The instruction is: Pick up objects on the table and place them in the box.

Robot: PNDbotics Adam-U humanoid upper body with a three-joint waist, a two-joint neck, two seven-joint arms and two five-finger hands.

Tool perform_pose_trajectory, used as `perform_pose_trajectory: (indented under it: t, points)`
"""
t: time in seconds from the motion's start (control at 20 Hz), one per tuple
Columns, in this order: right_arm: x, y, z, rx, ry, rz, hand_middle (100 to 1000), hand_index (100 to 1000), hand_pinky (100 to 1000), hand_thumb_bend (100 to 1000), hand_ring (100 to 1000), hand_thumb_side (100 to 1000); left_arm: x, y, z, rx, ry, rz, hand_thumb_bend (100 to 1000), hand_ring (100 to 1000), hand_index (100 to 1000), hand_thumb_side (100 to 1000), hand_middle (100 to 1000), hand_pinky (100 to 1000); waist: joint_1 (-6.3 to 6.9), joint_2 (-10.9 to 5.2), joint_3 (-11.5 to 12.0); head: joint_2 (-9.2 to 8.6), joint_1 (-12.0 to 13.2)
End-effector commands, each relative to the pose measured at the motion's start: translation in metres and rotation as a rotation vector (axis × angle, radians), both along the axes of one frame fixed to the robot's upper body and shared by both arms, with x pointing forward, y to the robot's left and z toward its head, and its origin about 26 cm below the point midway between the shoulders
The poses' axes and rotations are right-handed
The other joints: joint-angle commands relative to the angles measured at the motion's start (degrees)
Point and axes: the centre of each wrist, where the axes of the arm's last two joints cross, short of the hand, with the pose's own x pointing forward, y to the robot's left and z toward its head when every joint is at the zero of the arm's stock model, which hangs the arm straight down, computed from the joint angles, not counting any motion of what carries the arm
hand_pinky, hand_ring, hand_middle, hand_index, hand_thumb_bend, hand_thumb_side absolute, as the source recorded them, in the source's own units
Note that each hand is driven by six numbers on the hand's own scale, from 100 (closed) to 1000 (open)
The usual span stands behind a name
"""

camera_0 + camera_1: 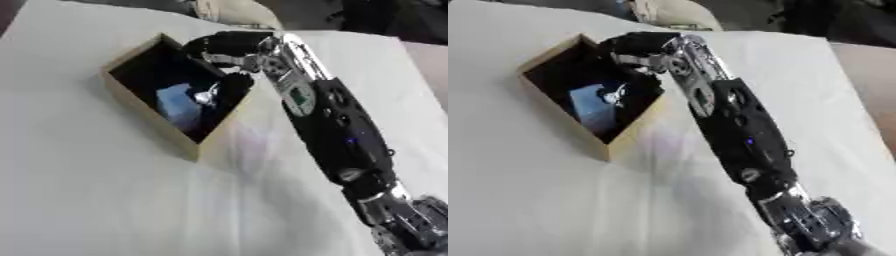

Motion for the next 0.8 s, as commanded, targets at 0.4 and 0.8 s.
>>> perform_pose_trajectory:
  t: [0.4, 0.8]
  points:
    - [-0.012, -0.003, 0.031, 0.215, -0.185, 0.015, 860, 937, 900, 100, 911, 870, -0.003, 0.001, 0.007, 0.021, -0.021, 0.003, 257, 679, 723, 831, 723, 660, 0.61, -1.43, 0.1, -0.66, 0.0]
    - [-0.056, -0.031, 0.085, 0.636, -0.331, 0.126, 817, 858, 843, 100, 833, 995, -0.003, 0.001, 0.007, 0.017, -0.021, 0.006, 264, 681, 725, 828, 724, 661, 0.89, -2.62, -0.5, -0.54, 2.4]
